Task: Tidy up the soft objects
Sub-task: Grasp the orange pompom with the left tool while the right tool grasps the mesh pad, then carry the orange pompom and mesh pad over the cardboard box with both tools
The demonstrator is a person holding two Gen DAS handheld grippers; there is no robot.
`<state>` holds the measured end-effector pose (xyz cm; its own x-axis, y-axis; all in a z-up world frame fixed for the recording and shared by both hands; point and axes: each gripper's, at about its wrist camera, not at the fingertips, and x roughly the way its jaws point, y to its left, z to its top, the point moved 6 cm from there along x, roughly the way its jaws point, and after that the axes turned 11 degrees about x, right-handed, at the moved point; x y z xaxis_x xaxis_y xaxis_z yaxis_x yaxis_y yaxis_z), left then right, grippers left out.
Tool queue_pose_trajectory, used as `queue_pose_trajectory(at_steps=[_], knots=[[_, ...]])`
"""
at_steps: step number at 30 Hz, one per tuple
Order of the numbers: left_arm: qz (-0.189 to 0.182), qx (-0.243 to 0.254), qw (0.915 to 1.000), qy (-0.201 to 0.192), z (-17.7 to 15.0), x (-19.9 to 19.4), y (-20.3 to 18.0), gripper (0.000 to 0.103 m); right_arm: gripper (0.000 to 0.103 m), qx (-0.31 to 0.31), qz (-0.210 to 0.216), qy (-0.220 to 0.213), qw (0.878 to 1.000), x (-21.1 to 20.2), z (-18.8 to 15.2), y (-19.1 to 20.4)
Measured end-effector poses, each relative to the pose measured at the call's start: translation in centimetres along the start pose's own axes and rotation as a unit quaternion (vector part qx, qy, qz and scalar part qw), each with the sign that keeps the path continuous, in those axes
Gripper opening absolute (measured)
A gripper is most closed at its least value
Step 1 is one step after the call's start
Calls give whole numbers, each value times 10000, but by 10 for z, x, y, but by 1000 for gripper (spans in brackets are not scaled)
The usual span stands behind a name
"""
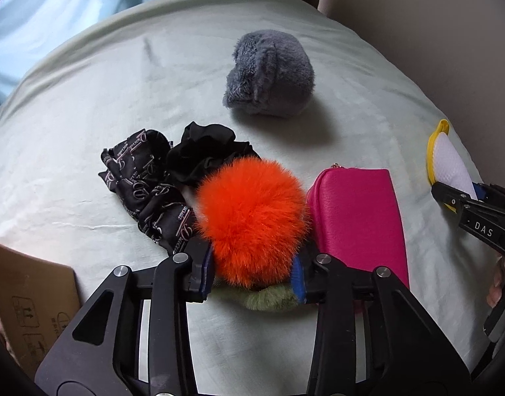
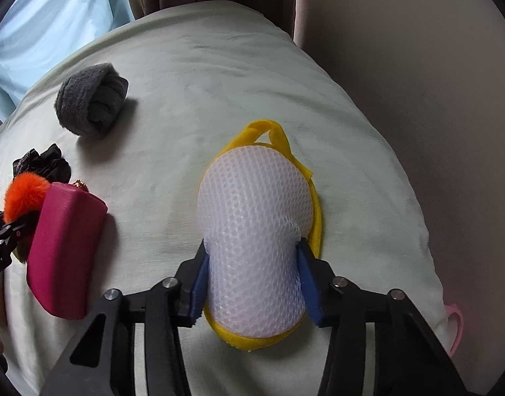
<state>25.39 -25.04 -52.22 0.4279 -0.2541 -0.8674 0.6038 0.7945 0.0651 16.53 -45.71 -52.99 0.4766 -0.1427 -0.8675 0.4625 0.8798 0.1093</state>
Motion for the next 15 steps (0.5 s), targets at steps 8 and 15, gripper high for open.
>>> queue_pose_trajectory(at_steps=[8, 15], knots=[[35, 95, 9996, -251, 15, -40, -8, 33, 34, 195, 149, -100, 9996, -26, 7, -5], [145, 47, 9985, -532, 32, -98, -14, 33, 34, 153, 312, -404, 9986, -80, 20, 3]])
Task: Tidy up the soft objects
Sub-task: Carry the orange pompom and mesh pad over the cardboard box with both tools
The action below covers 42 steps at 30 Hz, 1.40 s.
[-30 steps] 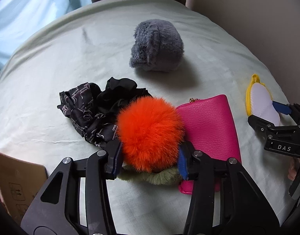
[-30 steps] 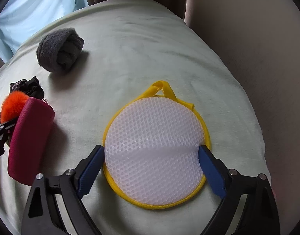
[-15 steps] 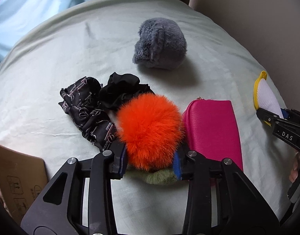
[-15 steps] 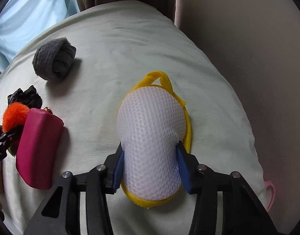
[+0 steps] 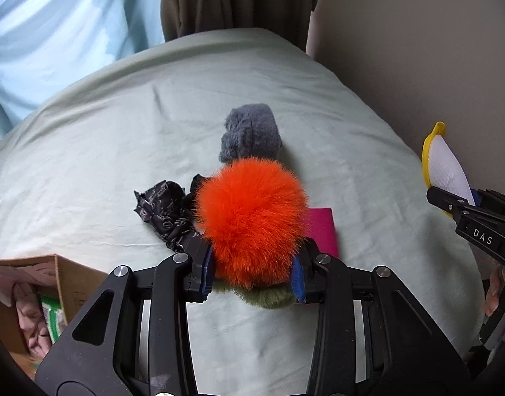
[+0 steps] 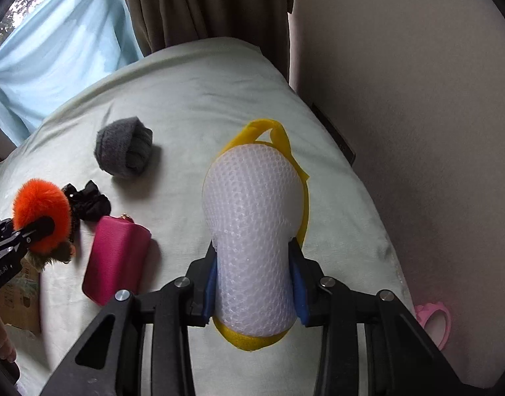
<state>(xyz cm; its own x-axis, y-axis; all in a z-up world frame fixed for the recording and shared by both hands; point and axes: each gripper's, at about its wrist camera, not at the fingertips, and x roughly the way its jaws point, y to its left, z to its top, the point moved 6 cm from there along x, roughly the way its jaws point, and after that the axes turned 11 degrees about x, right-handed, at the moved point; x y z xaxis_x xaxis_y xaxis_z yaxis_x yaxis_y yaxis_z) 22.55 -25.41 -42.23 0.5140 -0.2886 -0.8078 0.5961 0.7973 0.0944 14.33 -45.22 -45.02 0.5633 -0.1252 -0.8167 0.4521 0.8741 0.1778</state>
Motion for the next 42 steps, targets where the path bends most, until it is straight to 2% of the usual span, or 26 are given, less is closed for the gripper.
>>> queue_pose_trajectory(at_steps=[6, 13, 19, 24, 33, 37, 42], knots=[[56, -176, 9995, -254, 19, -68, 6, 33, 34, -255, 102, -300, 9992, -62, 14, 20], [140, -552, 9973, -474, 32, -151, 35, 33, 34, -449, 354, -479, 9972, -134, 35, 54], [262, -890, 9930, -728, 23, -211, 80, 33, 34, -702, 625, -707, 9931, -191, 40, 105], [394, -1032, 9904, -833, 6, -251, 127, 33, 34, -854, 904, -784, 9891, -224, 26, 160], [539, -1353, 9869, -691, -47, -286, 228, 33, 34, -1152, 1252, -616, 9835, -241, -19, 281], [605, -1435, 9865, -507, -79, -287, 275, 33, 34, -1171, 1377, -325, 9830, -227, -44, 332], [624, -1480, 9869, -159, -118, -269, 325, 33, 34, -1252, 1391, 120, 9823, -202, -73, 387]])
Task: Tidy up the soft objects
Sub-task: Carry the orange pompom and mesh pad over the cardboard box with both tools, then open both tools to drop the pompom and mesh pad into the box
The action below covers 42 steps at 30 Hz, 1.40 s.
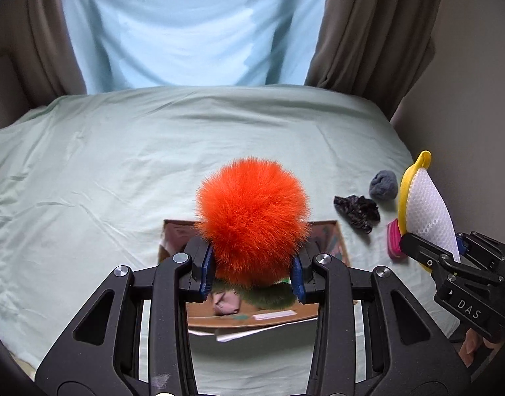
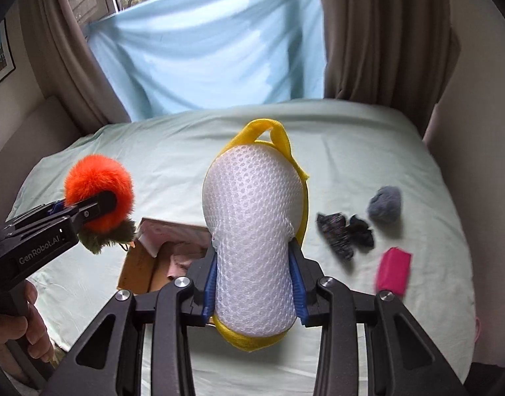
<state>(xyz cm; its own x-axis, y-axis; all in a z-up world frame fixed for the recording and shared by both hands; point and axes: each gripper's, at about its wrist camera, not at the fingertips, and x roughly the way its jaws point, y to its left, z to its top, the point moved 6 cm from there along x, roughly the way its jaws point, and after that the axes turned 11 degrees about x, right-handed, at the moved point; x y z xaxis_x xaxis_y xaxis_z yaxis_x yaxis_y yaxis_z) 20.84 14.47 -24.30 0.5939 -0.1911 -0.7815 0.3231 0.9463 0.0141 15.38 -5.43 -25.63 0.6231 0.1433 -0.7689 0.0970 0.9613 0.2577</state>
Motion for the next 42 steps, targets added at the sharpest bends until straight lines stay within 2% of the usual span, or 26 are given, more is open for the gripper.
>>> queue_pose_trajectory(at_steps=[6, 11, 17, 25, 33, 34, 35, 36, 37, 38, 39, 41, 42], knots=[[-1, -22, 9977, 675, -33, 48, 41, 33, 34, 141, -1, 704, 9974, 60, -22, 45], [-71, -33, 9936, 1127, -55, 85, 50, 33, 34, 362, -83, 1424, 9891, 115, -46, 63], [-255, 36, 9859, 1656, -73, 137, 36, 33, 34, 939, -235, 2156, 9717, 166, -64, 52], [-486, 99, 9716, 2315, -94, 194, 24, 33, 34, 1396, -432, 2733, 9508, 215, -66, 27], [-518, 141, 9605, 2731, -108, 213, 18, 33, 36, 1529, -427, 3119, 9368, 241, -76, 19], [-526, 167, 9590, 2779, -109, 212, 17, 35, 37, 1583, -408, 3119, 9359, 240, -76, 19], [-563, 190, 9573, 2828, -111, 212, 16, 46, 40, 1646, -373, 3153, 9339, 241, -77, 17], [-599, 206, 9567, 2841, -112, 210, 13, 58, 48, 1716, -349, 3218, 9305, 242, -77, 17], [-555, 244, 9569, 2840, -114, 208, 12, 89, 54, 1763, -331, 3279, 9275, 244, -79, 17], [-491, 289, 9580, 2811, -114, 206, 11, 102, 73, 1790, -275, 3294, 9267, 245, -80, 17], [-480, 318, 9600, 2741, -113, 203, 10, 102, 91, 1805, -242, 3275, 9271, 246, -80, 17], [-577, 354, 9585, 2770, -115, 200, 6, 103, 102, 1858, -238, 3153, 9303, 246, -80, 14], [-569, 377, 9580, 2786, -116, 198, 5, 103, 102, 1858, -247, 3112, 9317, 245, -81, 13]])
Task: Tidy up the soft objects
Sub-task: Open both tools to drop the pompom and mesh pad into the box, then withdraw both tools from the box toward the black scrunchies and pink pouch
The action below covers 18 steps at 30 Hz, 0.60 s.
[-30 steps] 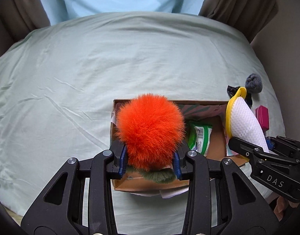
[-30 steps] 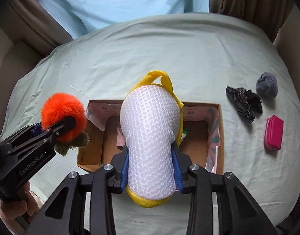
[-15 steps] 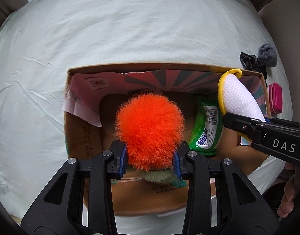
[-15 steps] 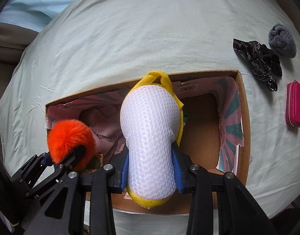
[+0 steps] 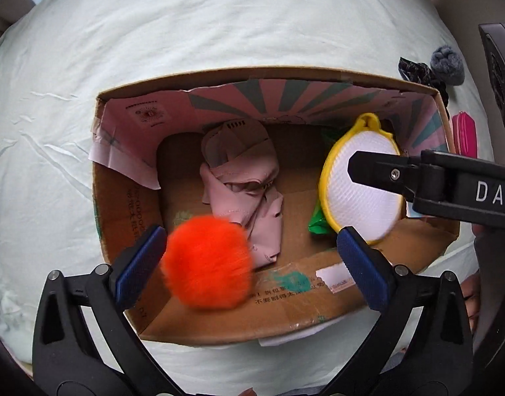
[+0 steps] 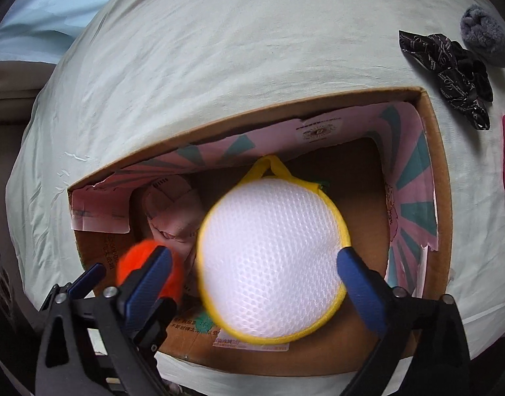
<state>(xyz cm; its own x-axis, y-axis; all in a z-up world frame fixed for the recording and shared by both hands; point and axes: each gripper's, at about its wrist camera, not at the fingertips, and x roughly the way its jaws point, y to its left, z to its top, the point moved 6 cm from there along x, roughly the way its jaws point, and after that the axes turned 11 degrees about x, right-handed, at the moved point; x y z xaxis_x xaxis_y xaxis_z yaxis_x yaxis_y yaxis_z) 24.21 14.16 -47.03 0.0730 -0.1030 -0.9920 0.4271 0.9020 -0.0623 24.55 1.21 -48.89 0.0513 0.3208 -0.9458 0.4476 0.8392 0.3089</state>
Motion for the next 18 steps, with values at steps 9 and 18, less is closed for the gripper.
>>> queue_pose_trajectory(at_steps=[9, 18], knots=[[87, 31, 9998, -160, -3, -25, -5, 103, 102, -23, 46, -227, 9997, -16, -10, -3], [223, -6, 9986, -475, -16, -62, -4, 103, 102, -484, 146, -469, 9976, -44, -26, 4]])
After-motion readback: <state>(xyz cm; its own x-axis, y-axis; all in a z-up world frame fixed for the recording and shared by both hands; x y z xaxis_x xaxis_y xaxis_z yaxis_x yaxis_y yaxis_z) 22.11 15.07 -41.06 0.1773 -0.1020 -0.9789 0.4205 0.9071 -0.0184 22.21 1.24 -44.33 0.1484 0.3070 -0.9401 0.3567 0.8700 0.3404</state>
